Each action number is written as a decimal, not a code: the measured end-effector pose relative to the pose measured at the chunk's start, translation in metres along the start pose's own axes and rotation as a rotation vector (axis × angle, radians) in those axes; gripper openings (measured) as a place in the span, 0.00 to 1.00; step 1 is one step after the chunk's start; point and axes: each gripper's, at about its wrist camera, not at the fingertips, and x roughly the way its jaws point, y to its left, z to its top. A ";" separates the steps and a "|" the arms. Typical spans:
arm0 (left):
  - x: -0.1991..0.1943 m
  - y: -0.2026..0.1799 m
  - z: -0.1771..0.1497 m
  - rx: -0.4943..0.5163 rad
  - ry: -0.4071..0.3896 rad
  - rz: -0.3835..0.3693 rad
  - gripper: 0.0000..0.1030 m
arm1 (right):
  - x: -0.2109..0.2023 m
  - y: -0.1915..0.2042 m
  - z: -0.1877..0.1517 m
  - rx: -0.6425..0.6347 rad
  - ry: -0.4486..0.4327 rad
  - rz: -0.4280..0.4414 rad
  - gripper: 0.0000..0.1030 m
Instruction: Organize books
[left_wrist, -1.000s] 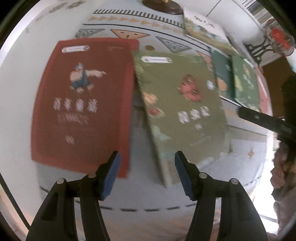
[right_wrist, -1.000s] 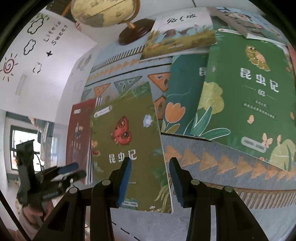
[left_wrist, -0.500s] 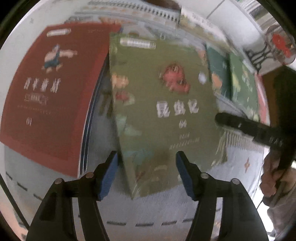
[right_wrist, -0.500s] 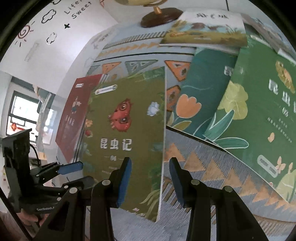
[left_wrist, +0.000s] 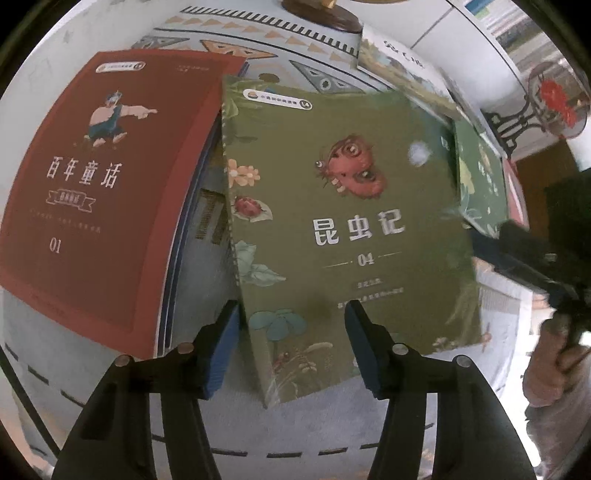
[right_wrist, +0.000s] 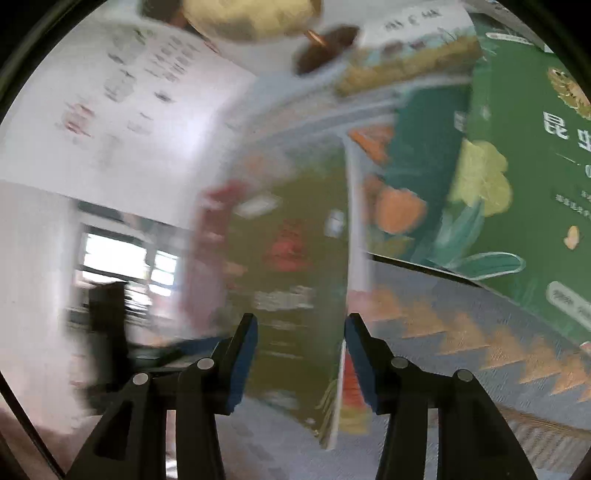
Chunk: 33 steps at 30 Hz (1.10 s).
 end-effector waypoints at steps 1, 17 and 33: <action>0.000 -0.002 -0.001 0.005 -0.003 0.010 0.52 | -0.004 0.004 0.000 -0.003 0.003 0.063 0.46; -0.041 -0.010 -0.001 -0.035 -0.130 -0.228 0.51 | 0.032 -0.011 -0.025 -0.023 0.109 -0.167 0.06; -0.027 -0.028 -0.002 0.148 -0.135 0.047 0.15 | 0.024 0.010 -0.041 -0.050 0.024 -0.215 0.05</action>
